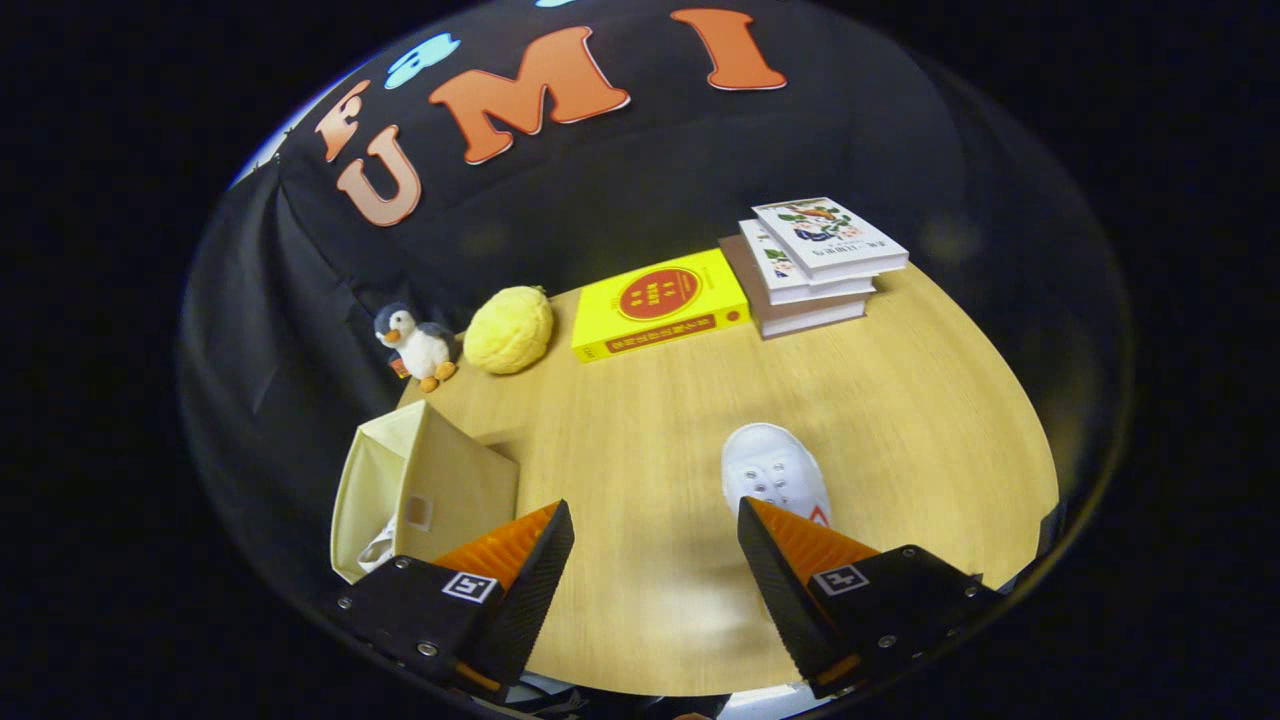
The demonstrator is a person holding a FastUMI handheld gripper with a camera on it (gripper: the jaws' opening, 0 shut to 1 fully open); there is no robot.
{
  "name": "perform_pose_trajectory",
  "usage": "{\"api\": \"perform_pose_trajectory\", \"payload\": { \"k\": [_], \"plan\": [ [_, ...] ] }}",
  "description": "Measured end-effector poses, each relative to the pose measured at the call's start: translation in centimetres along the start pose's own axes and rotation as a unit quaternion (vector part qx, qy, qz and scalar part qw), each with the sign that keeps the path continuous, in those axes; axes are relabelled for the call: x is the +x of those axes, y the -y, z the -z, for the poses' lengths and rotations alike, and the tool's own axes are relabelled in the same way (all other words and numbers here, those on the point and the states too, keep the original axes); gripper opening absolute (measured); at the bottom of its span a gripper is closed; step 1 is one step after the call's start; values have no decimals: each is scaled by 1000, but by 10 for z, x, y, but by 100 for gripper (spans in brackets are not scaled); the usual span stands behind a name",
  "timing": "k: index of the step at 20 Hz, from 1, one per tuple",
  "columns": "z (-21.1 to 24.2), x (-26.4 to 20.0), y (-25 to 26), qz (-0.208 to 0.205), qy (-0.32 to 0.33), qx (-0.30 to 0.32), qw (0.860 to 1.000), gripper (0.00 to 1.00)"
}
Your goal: Open the storage box then place both shoes into the box .Put the left shoe in first, then the right shoe, with the right side of both shoes facing outward in a uniform manner.
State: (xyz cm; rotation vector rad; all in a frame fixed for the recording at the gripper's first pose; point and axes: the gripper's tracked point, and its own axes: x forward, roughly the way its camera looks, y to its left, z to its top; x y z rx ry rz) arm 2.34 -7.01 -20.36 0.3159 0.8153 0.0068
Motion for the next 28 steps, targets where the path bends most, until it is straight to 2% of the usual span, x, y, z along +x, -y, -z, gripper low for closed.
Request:
{"api": "perform_pose_trajectory", "payload": {
  "k": [7, 11, 12, 17, 21, 23, 24, 28],
  "plan": [
    [42, 17, 90, 42, -101, -15, 994, 99],
    [63, 29, 106, 36, -162, -36, 985, 93],
    [67, 33, 108, 35, -174, -42, 983, 87],
    [80, 49, 112, 44, -224, -94, 969, 81],
    [86, 65, 117, 65, -247, -137, 957, 67],
    [90, 68, 111, 62, -257, -135, 955, 54],
    [91, 66, 112, 65, -266, -134, 952, 42],
    [93, 66, 112, 78, -278, -115, 951, 38]
  ]
}}
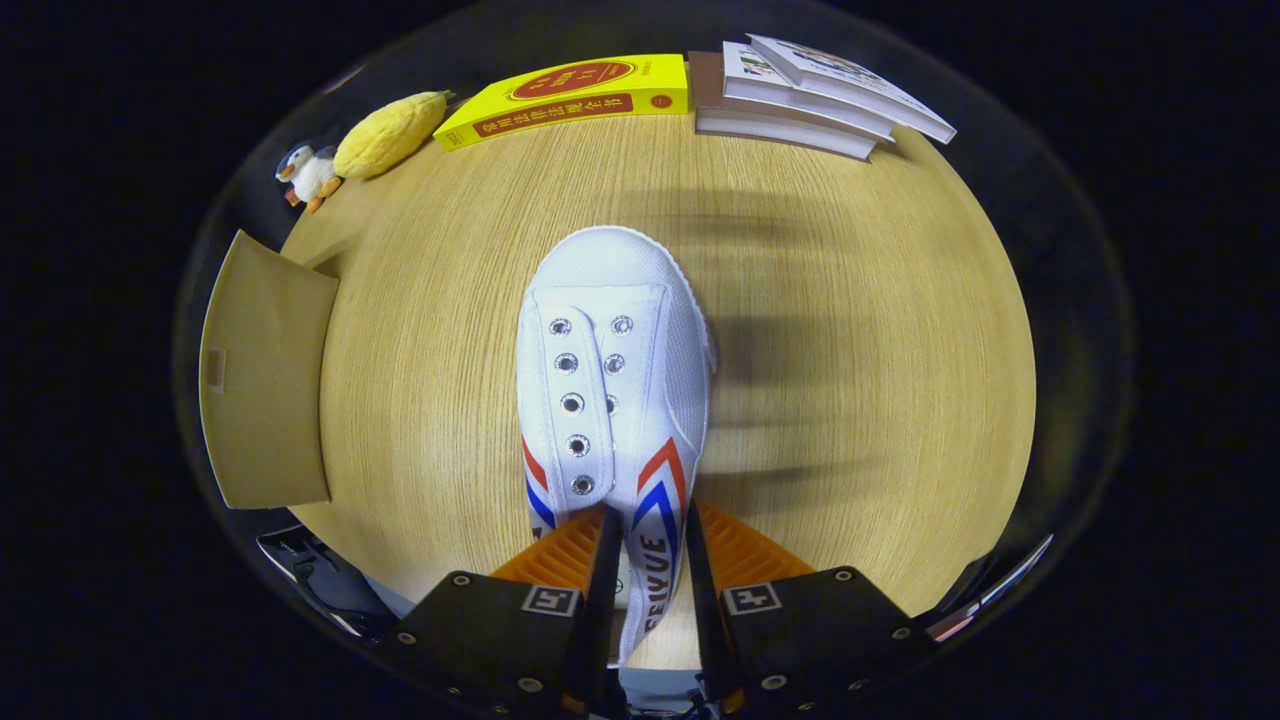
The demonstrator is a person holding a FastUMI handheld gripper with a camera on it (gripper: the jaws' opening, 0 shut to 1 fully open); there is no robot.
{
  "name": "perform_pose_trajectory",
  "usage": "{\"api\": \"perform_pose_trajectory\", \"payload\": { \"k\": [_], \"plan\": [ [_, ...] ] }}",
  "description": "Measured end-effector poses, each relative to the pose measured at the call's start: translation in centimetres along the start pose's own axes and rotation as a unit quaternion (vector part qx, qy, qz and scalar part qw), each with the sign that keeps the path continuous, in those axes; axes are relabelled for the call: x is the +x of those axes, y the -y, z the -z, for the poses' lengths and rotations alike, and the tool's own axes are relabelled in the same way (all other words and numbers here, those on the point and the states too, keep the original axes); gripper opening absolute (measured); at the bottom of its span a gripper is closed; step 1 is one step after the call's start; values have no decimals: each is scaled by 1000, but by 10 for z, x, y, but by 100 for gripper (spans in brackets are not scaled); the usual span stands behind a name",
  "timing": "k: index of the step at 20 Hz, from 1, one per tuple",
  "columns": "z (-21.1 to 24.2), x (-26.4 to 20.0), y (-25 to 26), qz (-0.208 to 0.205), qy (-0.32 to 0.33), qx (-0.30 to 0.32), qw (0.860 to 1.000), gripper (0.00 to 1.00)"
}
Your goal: Open the storage box then place both shoes into the box .Put the left shoe in first, then the right shoe, with the right side of both shoes facing outward in a uniform manner.
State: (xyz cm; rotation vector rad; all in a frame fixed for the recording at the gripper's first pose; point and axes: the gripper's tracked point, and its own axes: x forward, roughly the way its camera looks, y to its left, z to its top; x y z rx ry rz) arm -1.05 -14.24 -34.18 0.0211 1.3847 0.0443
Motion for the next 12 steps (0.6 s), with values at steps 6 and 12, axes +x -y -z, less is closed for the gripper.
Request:
{"api": "perform_pose_trajectory", "payload": {
  "k": [6, 12],
  "plan": [
    [-3, -2, 3, -3, 28, -6, 1000, 30],
    [-11, -10, 2, -47, 117, 60, 990, 0]
  ]
}}
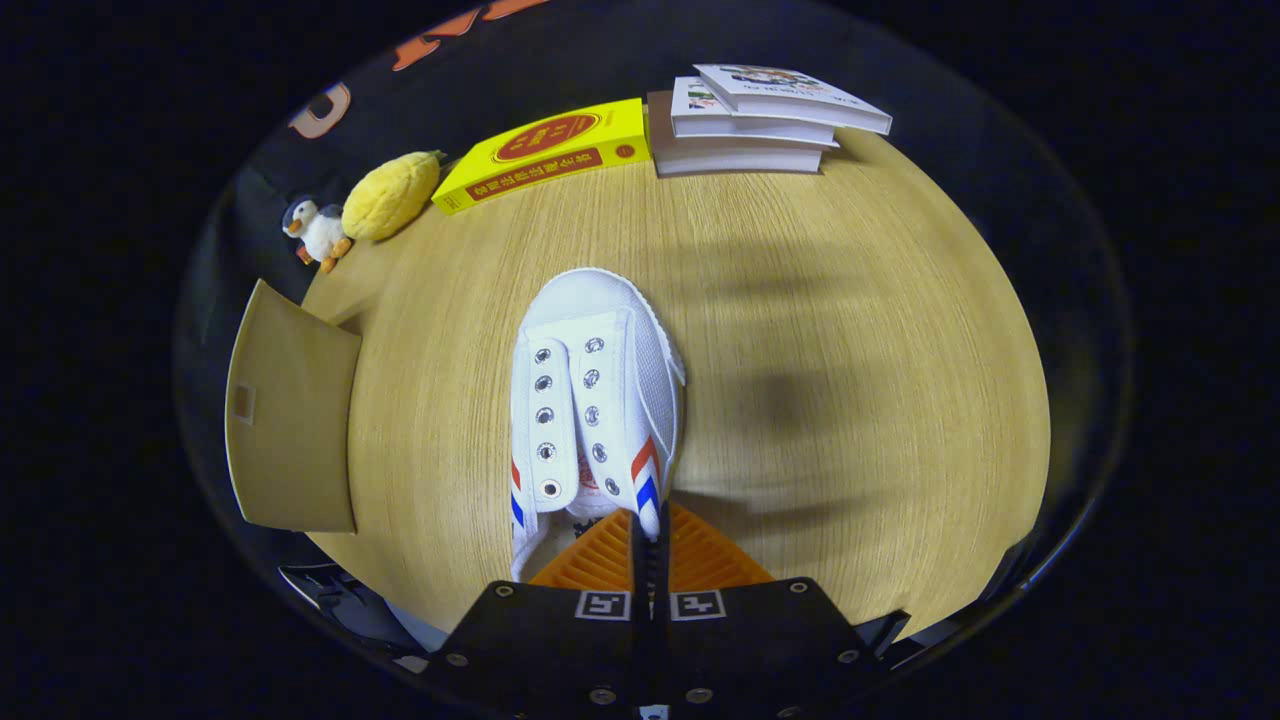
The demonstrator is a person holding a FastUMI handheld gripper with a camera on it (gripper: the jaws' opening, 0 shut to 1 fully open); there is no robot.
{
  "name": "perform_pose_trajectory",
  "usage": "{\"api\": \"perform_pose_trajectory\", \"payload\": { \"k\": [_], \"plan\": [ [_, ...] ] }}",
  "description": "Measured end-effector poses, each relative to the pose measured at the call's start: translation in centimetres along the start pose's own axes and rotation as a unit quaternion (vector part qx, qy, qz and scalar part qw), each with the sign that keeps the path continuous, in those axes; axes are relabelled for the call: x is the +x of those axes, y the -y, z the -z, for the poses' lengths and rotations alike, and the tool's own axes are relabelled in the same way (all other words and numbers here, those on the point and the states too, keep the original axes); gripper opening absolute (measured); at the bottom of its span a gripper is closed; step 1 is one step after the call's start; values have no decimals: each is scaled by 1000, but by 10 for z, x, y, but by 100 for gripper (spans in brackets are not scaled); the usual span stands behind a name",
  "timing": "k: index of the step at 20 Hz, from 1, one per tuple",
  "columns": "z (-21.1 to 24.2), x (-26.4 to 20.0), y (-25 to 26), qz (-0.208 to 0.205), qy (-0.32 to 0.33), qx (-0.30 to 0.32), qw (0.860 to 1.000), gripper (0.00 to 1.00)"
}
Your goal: Open the storage box then place both shoes into the box .Put the left shoe in first, then the right shoe, with the right side of both shoes facing outward in a uniform manner.
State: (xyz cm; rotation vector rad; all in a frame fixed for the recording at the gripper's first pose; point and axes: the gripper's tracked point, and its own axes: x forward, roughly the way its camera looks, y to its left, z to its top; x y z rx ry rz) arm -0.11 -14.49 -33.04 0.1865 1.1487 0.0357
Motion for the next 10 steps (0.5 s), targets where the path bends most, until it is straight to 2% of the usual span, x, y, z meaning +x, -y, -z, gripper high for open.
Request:
{"api": "perform_pose_trajectory", "payload": {
  "k": [4, 10],
  "plan": [
    [-22, -18, -42, -59, 29, 57, 996, 0],
    [-49, -61, -121, -83, 55, 42, 994, 0]
  ]
}}
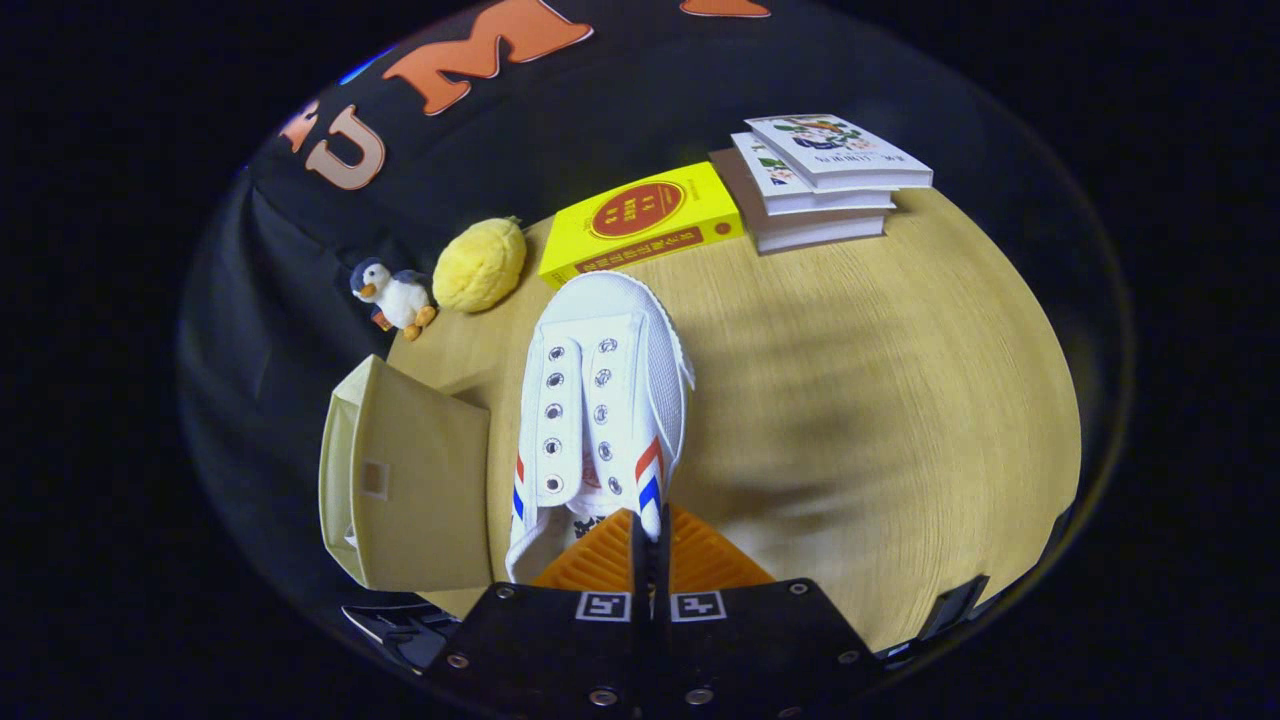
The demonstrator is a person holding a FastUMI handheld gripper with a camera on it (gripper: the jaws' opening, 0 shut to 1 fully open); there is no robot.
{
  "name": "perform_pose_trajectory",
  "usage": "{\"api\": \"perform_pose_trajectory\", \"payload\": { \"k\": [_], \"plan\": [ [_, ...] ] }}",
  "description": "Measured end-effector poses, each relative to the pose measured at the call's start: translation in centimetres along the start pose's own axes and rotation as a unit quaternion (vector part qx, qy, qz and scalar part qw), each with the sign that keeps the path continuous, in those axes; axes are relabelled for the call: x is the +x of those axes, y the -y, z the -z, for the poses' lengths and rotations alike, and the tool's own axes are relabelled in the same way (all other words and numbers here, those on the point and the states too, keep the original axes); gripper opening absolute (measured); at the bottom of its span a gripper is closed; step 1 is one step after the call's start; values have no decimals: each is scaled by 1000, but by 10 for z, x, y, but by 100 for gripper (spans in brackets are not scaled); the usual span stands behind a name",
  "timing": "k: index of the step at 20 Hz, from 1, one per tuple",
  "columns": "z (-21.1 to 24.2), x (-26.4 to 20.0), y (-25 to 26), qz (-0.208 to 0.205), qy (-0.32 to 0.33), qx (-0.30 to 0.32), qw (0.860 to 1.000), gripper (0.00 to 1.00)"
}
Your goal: Open the storage box then place both shoes into the box .Put the left shoe in first, then the right shoe, with the right side of both shoes facing outward in a uniform manner.
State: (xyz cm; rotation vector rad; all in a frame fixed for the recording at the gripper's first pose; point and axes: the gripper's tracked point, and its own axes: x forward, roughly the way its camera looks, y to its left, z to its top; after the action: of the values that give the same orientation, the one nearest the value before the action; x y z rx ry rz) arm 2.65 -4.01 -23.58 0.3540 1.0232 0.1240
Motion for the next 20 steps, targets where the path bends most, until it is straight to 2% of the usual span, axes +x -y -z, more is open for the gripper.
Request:
{"api": "perform_pose_trajectory", "payload": {
  "k": [6, 12, 20],
  "plan": [
    [-11, -20, -102, -38, 13, -11, 999, 0],
    [-7, -36, -184, -60, 21, -15, 998, 0],
    [19, -18, -261, -57, 1, -31, 998, 0]
  ]
}}
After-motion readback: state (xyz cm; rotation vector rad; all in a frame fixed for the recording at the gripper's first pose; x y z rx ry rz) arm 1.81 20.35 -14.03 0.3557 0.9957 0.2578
